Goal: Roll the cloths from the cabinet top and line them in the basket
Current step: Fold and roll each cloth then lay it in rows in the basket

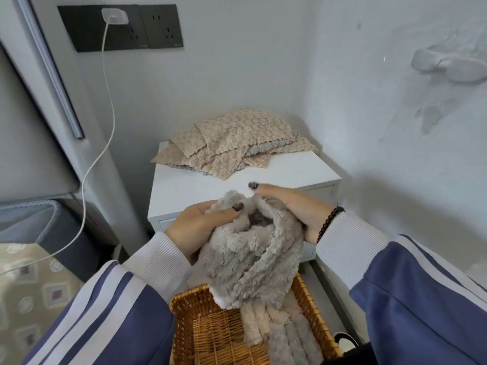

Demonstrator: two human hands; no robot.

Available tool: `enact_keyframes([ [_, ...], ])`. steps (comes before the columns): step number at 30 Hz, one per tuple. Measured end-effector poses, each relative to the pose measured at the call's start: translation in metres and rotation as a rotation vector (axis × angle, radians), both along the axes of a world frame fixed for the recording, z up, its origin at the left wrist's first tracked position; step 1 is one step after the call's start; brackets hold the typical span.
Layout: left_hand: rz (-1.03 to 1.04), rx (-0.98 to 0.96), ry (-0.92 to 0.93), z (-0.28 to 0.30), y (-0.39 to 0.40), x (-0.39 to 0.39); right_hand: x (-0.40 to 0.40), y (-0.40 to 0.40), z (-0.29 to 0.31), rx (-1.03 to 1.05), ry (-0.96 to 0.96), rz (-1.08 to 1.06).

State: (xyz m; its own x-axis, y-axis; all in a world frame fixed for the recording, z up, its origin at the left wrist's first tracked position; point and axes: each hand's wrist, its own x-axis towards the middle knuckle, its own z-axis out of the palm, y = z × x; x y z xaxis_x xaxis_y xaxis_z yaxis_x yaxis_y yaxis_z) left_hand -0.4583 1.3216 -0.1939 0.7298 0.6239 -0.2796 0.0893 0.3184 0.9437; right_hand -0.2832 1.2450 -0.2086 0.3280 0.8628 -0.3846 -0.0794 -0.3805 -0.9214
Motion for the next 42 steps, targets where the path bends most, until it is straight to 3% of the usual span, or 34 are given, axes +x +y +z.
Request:
enact_keyframes([
  [4, 0.070, 0.032, -0.057, 0.000, 0.002, -0.002, -0.005, 0.006, -0.006, -0.146, -0.182, -0.029],
  [6, 0.101, 0.005, -0.092, 0.002, 0.003, -0.005, -0.006, 0.007, -0.006, -0.114, -0.174, -0.056],
  [9, 0.142, -0.115, -0.137, 0.006, 0.005, -0.009, -0.009, 0.009, -0.005, -0.032, -0.016, -0.035],
  [11, 0.120, -0.119, -0.154, 0.007, 0.004, -0.010, -0.009, 0.012, -0.006, -0.057, -0.044, 0.020],
  [15, 0.121, -0.025, -0.152, 0.007, 0.005, -0.009, -0.003, 0.014, -0.001, -0.061, -0.482, -0.010],
  [17, 0.155, 0.031, -0.110, 0.006, 0.012, -0.009, 0.002, 0.015, 0.001, -0.028, -0.576, -0.060],
  [21, 0.240, 0.206, -0.032, 0.003, 0.035, -0.012, 0.017, 0.021, 0.000, 0.079, -0.689, -0.250],
  [27, -0.046, 0.642, 0.269, 0.003, 0.057, -0.019, 0.047, 0.021, 0.004, 0.047, -0.852, -0.418],
  [31, 0.114, 0.693, 0.360, -0.008, 0.063, -0.009, 0.058, 0.026, 0.006, -0.045, -0.943, -0.388],
  [37, 0.378, 0.834, 0.533, -0.021, 0.090, 0.001, 0.056, 0.043, 0.000, -0.104, -0.743, -0.392],
  [39, 0.429, 0.902, 0.604, -0.020, 0.096, 0.001, 0.054, 0.045, 0.001, -0.088, -0.505, -0.456],
  [42, 0.537, 0.859, 0.605, -0.017, 0.108, -0.002, 0.049, 0.051, 0.006, -0.009, -0.096, -0.497],
])
